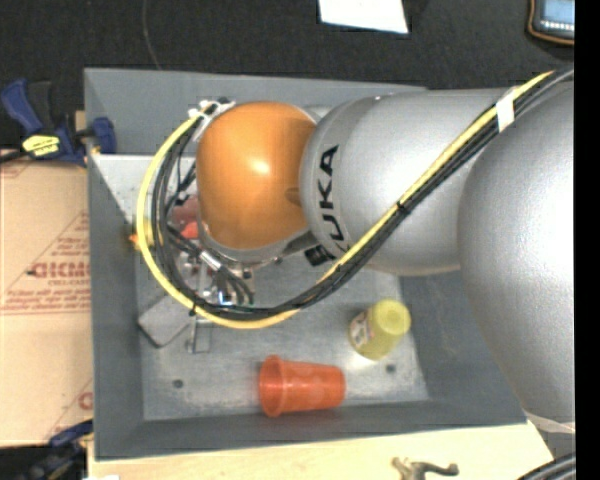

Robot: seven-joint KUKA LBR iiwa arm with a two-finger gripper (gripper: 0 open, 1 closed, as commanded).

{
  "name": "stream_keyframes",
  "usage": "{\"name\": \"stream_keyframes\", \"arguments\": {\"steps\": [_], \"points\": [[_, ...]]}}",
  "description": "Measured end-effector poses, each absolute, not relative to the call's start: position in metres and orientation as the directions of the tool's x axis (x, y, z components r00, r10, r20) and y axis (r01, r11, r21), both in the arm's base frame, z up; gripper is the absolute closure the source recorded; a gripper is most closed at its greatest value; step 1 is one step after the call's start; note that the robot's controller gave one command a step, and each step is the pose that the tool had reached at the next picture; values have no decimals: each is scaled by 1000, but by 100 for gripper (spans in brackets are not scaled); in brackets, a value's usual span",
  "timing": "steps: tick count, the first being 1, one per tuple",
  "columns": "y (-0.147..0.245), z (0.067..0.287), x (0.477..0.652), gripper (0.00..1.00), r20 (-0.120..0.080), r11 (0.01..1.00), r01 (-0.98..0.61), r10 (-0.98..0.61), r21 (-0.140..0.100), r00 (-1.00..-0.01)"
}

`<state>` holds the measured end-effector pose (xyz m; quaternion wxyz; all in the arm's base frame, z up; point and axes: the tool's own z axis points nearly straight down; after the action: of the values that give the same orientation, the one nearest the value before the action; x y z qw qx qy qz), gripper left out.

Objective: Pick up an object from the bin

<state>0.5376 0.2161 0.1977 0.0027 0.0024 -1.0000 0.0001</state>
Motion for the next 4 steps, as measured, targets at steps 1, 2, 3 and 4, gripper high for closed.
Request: {"name": "stream_keyframes", "arguments": {"steps": [1,2,3,4], "points": [[215,203,539,0,-2,1000,1,1,2,-1000],[193,99,588,0,-4,990,-144,-144,1,-990],[186,71,607,0,-10,921,-391,-390,1,-921],[189,79,595,0,0,979,-206,-206,1,-979]]}}
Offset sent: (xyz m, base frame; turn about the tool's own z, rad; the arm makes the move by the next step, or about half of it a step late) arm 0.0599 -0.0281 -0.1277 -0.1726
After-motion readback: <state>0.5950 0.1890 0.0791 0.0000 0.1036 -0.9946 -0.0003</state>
